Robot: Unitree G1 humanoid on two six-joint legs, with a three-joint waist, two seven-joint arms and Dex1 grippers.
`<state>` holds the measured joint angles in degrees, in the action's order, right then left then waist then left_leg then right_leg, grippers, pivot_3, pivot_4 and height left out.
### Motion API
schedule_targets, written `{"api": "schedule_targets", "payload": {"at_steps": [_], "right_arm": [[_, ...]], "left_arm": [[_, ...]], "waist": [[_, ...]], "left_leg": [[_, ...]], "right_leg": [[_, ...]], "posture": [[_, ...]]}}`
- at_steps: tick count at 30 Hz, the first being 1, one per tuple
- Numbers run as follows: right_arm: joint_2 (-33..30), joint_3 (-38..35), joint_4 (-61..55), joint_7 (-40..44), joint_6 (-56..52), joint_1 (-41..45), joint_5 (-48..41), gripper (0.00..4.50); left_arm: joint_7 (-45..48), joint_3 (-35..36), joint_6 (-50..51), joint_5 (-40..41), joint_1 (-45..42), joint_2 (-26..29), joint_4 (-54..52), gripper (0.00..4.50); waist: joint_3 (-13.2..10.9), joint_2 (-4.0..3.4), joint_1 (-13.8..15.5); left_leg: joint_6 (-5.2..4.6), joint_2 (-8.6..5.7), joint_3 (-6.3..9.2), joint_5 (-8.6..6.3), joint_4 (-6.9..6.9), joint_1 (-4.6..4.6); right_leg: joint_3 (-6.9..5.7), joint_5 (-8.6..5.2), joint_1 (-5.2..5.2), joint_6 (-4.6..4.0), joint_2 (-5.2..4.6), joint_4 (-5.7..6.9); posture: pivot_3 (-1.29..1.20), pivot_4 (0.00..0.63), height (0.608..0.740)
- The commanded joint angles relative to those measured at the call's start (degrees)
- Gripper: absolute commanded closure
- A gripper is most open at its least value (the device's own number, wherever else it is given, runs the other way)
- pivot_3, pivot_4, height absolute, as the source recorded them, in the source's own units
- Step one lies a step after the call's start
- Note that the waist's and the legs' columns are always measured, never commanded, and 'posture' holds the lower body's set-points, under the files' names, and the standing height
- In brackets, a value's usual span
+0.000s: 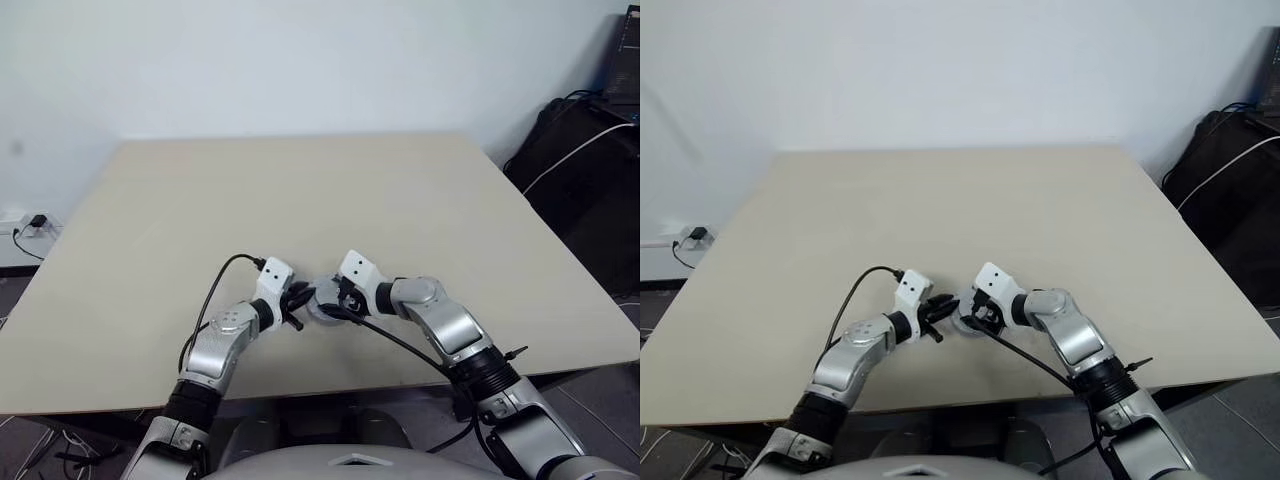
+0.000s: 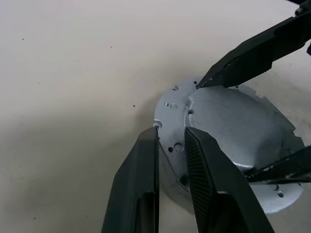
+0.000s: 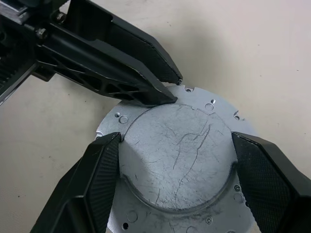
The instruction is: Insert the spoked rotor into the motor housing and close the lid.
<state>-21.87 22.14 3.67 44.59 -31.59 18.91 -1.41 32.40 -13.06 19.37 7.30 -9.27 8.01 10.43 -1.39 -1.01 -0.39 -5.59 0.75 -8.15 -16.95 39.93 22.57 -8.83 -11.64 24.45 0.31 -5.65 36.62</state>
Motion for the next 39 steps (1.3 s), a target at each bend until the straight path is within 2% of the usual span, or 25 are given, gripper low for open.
{"api": "schedule_targets", "payload": {"at_steps": [1,4,8,9,17,27,31,35,39], "right_arm": [[-0.7,0.2,-0.6,-1.4,-0.4,0.0,1.6,1.26],[-1.1,0.1,-0.9,-1.0,-0.6,-0.2,1.5,1.26],[-1.8,-0.2,-1.3,-0.7,-0.6,-0.6,1.3,1.26],[-2.0,-0.3,-1.6,-0.7,-0.7,-0.8,1.2,1.26],[-6.2,-2.8,-6.3,-1.2,-2.7,-4.9,0.5,1.26],[-14.3,-14.7,-16.8,-0.8,-6.5,-16.5,-7.2,1.26],[-14.0,-16.4,-17.6,-1.8,-7.4,-18.2,-9.4,1.26],[-12.0,-14.8,-17.7,-3.3,-7.5,-17.5,-9.5,1.26],[-9.4,-13.3,-17.5,-3.6,-7.0,-16.0,-10.0,1.26]], "left_arm": [[0.1,-1.8,2.5,-1.0,-0.9,-0.1,0.3,3.59],[0.7,-2.3,4.0,-1.2,-1.3,0.1,0.3,3.59],[1.3,-2.8,5.0,-1.2,-1.3,0.5,0.1,4.42],[1.5,-2.9,5.2,-1.1,-1.3,0.5,-0.1,4.5],[1.8,-3.4,5.4,-1.2,-1.4,0.8,-0.2,4.5],[2.1,-4.5,5.0,-1.2,-1.1,1.1,-0.2,4.5],[2.4,-4.4,4.4,-1.0,-1.6,0.8,0.6,4.5],[2.4,-3.2,2.6,0.1,-1.8,-0.1,0.7,4.5],[3.5,1.0,-2.9,4.3,-1.0,-2.0,-1.4,4.5]], "waist": [[0.0,0.04,0.0],[0.1,0.07,0.2],[0.1,0.07,0.4],[0.1,0.07,0.5],[0.1,0.01,2.0],[0.1,0.0,3.2],[0.1,0.04,2.8],[0.1,0.09,2.5],[0.0,0.2,1.8]], "left_leg": [[0.0,0.0,0.0,0.0,0.0,0.0],[0.0,0.0,0.0,0.0,0.0,0.0],[-0.01,-0.02,0.01,0.0,0.0,0.0],[-0.01,-0.02,0.01,0.0,0.0,0.0],[-0.17,-0.06,0.03,-0.1,-0.01,0.09],[-0.89,-0.61,0.04,-0.53,-0.01,0.44],[-0.92,-0.84,0.03,-0.56,-0.01,0.44],[-0.91,-0.84,0.03,-0.55,-0.01,0.42],[-0.85,-0.78,0.02,-0.51,-0.01,0.4]], "right_leg": [[0.0,0.0,0.0,0.0,0.0,0.0],[0.01,0.0,0.0,0.0,-0.01,0.0],[0.01,0.0,0.0,0.0,-0.04,-0.01],[0.01,0.0,0.0,0.0,-0.04,-0.02],[-0.01,0.0,0.01,-0.01,-0.08,-0.17],[-0.06,0.22,-0.03,0.3,-0.56,-0.74],[-0.1,0.13,-0.05,0.85,-0.85,-0.77],[-0.12,0.15,-0.05,0.92,-0.87,-0.76],[-0.15,0.15,-0.04,0.91,-0.84,-0.73]], "posture": [[0.0,0.0,0.74],[0.0,0.0,0.74],[0.0,0.0,0.74],[0.0,0.0,0.74],[0.0,0.0,0.74],[0.0,0.0,0.74],[0.0,0.0,0.74],[0.0,0.0,0.74],[0.0,0.0,0.74]]}}
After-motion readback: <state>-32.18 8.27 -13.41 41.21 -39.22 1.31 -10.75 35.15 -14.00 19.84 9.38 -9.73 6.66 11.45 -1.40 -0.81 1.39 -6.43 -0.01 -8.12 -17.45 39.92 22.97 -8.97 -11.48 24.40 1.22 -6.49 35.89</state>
